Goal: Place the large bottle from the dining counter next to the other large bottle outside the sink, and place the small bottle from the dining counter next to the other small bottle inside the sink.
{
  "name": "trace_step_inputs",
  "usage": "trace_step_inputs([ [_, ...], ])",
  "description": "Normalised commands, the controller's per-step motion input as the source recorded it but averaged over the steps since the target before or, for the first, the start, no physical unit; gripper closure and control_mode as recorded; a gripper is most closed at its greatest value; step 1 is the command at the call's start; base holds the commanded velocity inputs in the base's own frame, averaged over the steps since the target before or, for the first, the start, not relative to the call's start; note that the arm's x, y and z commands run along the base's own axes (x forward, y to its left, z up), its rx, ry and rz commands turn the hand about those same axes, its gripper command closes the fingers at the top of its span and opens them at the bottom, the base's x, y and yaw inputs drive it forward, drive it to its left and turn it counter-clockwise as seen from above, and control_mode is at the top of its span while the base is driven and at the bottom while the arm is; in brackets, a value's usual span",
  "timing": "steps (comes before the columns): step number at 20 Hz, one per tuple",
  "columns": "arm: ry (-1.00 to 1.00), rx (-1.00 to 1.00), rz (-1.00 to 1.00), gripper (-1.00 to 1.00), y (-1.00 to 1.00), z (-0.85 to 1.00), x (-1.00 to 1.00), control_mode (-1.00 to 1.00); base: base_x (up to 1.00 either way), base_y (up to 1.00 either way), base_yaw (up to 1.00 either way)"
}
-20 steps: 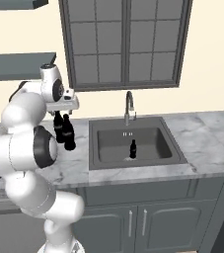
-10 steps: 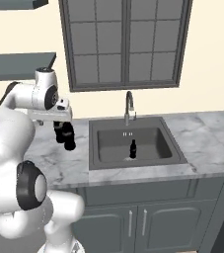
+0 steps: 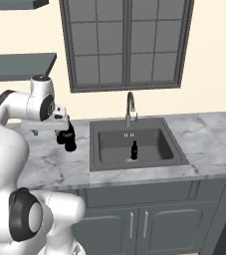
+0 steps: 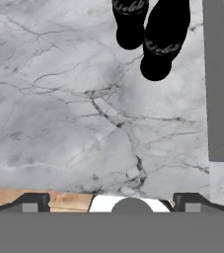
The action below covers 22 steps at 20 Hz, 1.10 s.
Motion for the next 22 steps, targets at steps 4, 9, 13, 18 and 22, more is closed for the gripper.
trace_step_inputs([
  [4, 0.0, 0.0, 0.0, -1.0, 0.0, 0.0, 0.0, -1.0, 0.0, 0.0, 0.0],
  [9, 0.0, 0.0, 0.0, -1.0, 0.0, 0.0, 0.0, 1.0, 0.0, 0.01, 0.0],
  [13, 0.0, 0.0, 0.0, -1.0, 0.0, 0.0, 0.0, 1.0, 0.0, 0.43, 0.3],
  [18, 0.0, 0.0, 0.0, -1.0, 0.0, 0.0, 0.0, 1.0, -0.04, 0.45, 0.45],
  [22, 0.0, 0.0, 0.0, -1.0, 0.0, 0.0, 0.0, 1.0, -0.07, 0.39, 0.48],
])
